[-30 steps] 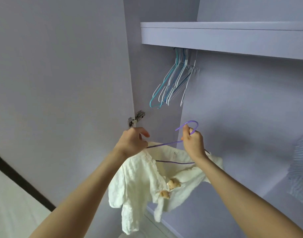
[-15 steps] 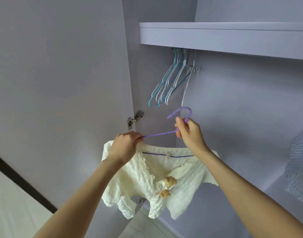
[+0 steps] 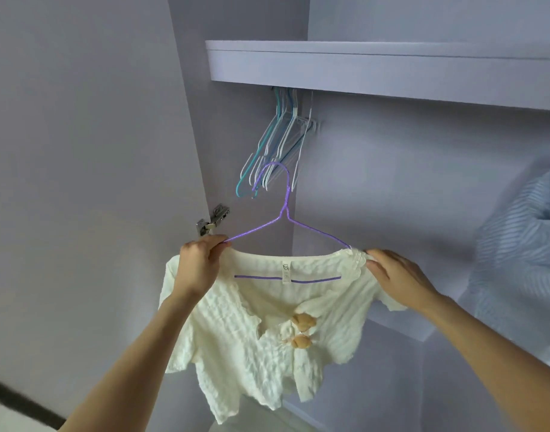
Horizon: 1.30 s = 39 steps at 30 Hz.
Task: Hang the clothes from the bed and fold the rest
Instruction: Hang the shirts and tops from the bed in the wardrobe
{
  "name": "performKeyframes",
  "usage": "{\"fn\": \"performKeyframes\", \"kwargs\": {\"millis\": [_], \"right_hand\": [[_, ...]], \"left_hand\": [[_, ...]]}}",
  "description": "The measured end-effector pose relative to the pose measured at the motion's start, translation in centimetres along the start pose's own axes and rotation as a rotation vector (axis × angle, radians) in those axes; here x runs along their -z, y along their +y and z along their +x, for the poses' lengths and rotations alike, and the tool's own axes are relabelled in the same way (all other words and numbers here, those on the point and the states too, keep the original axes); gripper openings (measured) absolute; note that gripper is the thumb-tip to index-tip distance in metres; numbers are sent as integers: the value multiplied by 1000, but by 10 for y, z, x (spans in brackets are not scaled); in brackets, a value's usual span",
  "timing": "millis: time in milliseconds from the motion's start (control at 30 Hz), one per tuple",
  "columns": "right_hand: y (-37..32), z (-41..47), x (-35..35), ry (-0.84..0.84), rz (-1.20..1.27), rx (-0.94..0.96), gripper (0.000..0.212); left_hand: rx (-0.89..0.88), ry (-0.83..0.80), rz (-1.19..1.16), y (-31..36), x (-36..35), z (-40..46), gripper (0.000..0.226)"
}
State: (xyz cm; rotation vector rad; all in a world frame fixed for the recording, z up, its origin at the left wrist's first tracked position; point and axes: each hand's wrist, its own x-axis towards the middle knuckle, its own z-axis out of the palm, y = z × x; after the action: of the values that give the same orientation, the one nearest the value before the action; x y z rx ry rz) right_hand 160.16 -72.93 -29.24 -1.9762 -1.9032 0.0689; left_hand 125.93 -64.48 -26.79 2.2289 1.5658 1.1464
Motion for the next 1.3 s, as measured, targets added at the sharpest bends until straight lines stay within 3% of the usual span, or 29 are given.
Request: {"fn": "performKeyframes", "kwargs": {"millis": [67, 167, 267, 333, 433, 567, 733, 900, 1133, 1300], "right_hand": [[13, -14, 8, 20, -10, -52, 16], [33, -40, 18, 251, 87, -195, 12], [52, -70, 31, 430, 5, -361, 11], [59, -89, 42, 515, -96, -425, 12], [73, -112, 60, 620, -307, -542, 11], [95, -118, 85, 614, -412, -748, 17], [117, -95, 105, 693, -489, -795, 27], [142, -74, 110, 758, -454, -909, 32], [147, -42, 106, 572, -418, -921, 26], [150, -39, 123, 573, -445, -903, 28]], "left_hand": [[-23, -59, -47, 11, -21, 9, 15], [-61, -161, -68, 39, -61, 24, 16], [-87, -252, -111, 90, -106, 38, 32], [-154, -249, -185, 131, -125, 42, 45], [-297, -103, -248, 193, -138, 46, 47], [-610, 195, -268, 265, -149, 52, 55], [-891, 406, -89, 321, -153, 70, 68], [-890, 435, 15, 337, -163, 82, 77], [-855, 390, 130, 336, -153, 75, 82], [-845, 365, 201, 336, -146, 74, 90]]}}
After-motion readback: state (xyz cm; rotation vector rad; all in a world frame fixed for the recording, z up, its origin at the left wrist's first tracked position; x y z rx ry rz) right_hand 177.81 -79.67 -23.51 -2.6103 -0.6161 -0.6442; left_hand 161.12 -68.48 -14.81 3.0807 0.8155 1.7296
